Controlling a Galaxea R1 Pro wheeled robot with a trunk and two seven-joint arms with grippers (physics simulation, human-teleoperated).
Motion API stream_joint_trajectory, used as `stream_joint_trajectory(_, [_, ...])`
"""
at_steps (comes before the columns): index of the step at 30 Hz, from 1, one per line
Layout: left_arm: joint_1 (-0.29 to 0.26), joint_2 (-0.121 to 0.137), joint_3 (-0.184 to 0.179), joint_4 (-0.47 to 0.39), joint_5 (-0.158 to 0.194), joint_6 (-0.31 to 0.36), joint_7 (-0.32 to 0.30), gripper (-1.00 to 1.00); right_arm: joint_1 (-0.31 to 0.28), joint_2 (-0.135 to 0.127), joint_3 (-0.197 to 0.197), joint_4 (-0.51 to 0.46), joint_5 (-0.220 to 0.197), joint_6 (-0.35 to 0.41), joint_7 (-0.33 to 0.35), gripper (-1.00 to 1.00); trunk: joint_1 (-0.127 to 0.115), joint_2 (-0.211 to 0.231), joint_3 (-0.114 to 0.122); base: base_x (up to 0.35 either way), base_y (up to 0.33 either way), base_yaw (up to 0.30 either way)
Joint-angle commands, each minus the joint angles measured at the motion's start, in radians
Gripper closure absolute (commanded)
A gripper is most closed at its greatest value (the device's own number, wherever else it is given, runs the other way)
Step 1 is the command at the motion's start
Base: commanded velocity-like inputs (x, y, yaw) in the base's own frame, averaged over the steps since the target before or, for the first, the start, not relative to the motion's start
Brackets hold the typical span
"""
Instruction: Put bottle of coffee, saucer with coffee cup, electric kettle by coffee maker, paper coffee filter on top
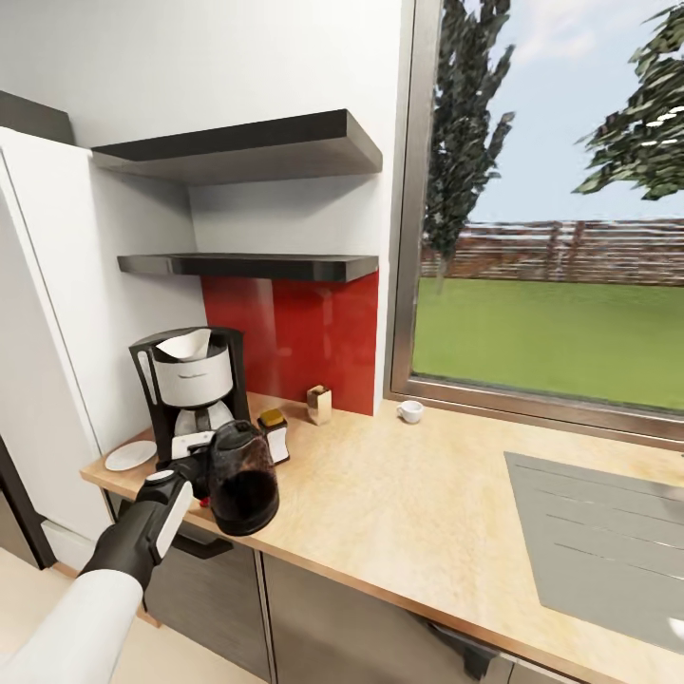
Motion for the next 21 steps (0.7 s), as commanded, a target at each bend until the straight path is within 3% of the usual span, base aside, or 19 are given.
stream_joint_trajectory(1, [0.001, -0.001, -0.002, 0.017, 0.033, 0.0, 0.009, 1.0, 0.0, 0.0, 0.008, 0.001, -0.01, -0.003, 0.004, -1.0, 0.001, 0.0, -0.001, 0.034, 0.0, 0.0])
stream_joint_trajectory(10, [0.001, 0.0, 0.0, 0.037, 0.036, 0.0, 0.009, 1.0, 0.004, 0.002, 0.008, 0.005, -0.008, 0.001, 0.012, -1.0, 0.001, 0.0, -0.001, 0.121, 0.0, 0.0])
stream_joint_trajectory(14, [0.001, 0.0, 0.0, 0.04, 0.036, 0.0, 0.009, 1.0, 0.065, 0.006, 0.008, 0.006, -0.006, 0.003, 0.015, -1.0, 0.001, 0.0, -0.001, 0.004, 0.0, 0.0])
stream_joint_trajectory(21, [0.001, 0.0, 0.0, 0.04, 0.036, 0.0, 0.009, 1.0, 0.082, 0.007, 0.008, 0.005, -0.004, 0.003, 0.015, -1.0, 0.001, 0.0, -0.001, 0.0, 0.0, 0.0])
